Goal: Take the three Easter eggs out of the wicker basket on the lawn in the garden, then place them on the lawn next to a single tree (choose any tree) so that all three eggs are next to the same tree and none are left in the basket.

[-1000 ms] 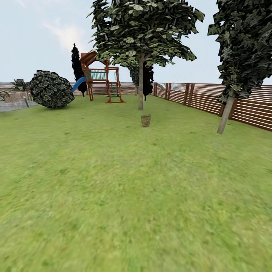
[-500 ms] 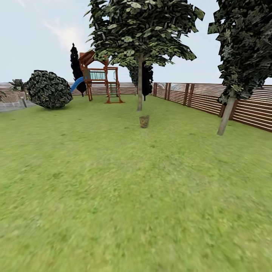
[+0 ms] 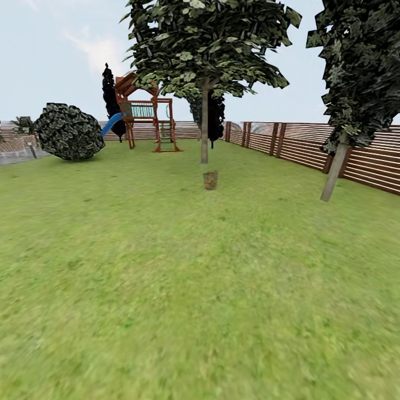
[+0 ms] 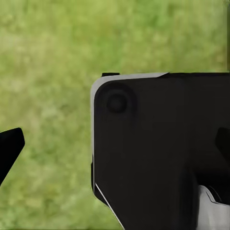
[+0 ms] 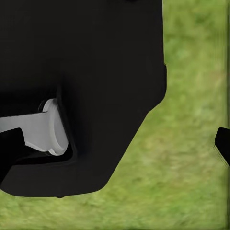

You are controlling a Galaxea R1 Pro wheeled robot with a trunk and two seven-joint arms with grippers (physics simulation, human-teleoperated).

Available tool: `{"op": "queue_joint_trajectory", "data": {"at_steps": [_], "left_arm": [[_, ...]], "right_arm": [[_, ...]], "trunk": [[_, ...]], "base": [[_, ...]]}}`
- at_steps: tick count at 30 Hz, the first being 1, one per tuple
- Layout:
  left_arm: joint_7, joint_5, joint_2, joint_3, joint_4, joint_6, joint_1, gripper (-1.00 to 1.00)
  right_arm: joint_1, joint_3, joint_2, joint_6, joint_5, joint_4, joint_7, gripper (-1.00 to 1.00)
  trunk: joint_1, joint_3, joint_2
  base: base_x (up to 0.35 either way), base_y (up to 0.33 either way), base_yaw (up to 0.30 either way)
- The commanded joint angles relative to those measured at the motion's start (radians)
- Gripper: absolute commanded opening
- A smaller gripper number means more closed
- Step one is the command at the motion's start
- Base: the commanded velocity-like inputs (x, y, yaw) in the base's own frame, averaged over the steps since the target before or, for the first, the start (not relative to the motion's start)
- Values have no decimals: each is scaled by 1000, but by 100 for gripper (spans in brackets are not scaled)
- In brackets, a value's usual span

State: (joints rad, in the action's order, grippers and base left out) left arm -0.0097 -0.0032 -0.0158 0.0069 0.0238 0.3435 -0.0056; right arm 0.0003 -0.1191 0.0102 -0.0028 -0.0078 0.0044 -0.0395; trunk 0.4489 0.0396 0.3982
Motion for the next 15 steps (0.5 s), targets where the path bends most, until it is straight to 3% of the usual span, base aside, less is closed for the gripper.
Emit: {"op": "queue_joint_trajectory", "data": {"at_steps": [1, 9, 15], "left_arm": [[-1, 0, 0, 0, -1, 3, -1, 100], [-1, 0, -1, 0, -1, 3, -1, 100], [-1, 0, -1, 0, 0, 3, -1, 100]], "right_arm": [[0, -7, 0, 0, -1, 0, -3, 100], [0, -7, 0, 0, -3, 0, -1, 100], [0, -6, -1, 0, 2, 0, 0, 100]], "trunk": [[1, 2, 2], [1, 2, 2], [1, 2, 2]], "base": [[305, -137, 71], [306, -135, 160], [307, -136, 52]]}}
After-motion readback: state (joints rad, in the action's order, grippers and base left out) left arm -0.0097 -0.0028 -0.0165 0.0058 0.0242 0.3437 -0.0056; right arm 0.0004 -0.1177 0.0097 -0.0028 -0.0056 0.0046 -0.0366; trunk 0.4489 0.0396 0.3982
